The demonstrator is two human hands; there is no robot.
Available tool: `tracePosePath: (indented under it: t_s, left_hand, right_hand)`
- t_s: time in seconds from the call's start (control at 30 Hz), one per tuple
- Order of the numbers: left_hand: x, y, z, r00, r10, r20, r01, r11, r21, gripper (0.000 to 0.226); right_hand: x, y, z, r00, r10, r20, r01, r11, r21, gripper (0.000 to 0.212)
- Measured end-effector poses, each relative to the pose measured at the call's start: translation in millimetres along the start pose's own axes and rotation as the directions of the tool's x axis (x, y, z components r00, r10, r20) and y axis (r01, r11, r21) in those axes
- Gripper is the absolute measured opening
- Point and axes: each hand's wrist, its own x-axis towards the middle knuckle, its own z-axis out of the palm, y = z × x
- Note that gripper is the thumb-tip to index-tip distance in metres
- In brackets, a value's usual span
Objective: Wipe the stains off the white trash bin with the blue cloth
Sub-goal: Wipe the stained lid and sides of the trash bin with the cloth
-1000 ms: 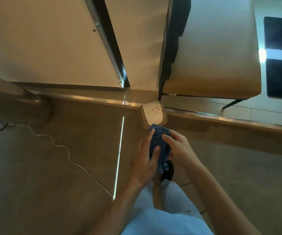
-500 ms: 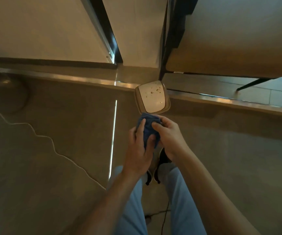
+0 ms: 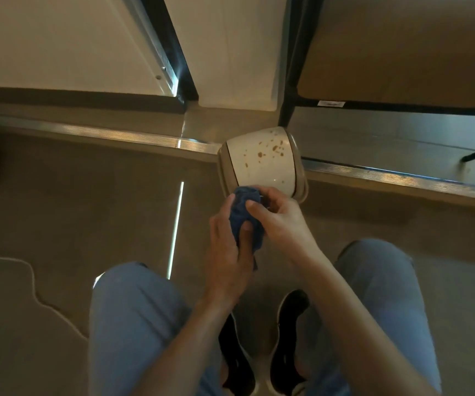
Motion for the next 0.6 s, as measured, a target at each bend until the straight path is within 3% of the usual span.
tracePosePath:
  t_s: [0.17, 0.37, 0.6]
  left_hand:
    - [20, -48, 38, 0.993, 0.062, -0.098, -0.067, 0.996, -0.050, 0.048]
    - [44, -63, 44, 0.962, 0.152, -0.225, -0.159, 0.987, -0.013, 0.046]
    - [85, -45, 28, 0.939, 0.193, -0.284, -0.179, 0.981, 0.074, 0.041]
  right_hand:
    - [44, 47, -2, 0.986, -0.161, 0.046, 0.165, 0.982, -0.094, 0.026]
    - [64, 52, -13, 0.910, -0.401, 0.101, 0.413, 0.864, -0.287, 0.026]
    - [108, 19, -55, 0.789, -0.603, -0.116, 0.478, 0.722, -0.501, 0.027]
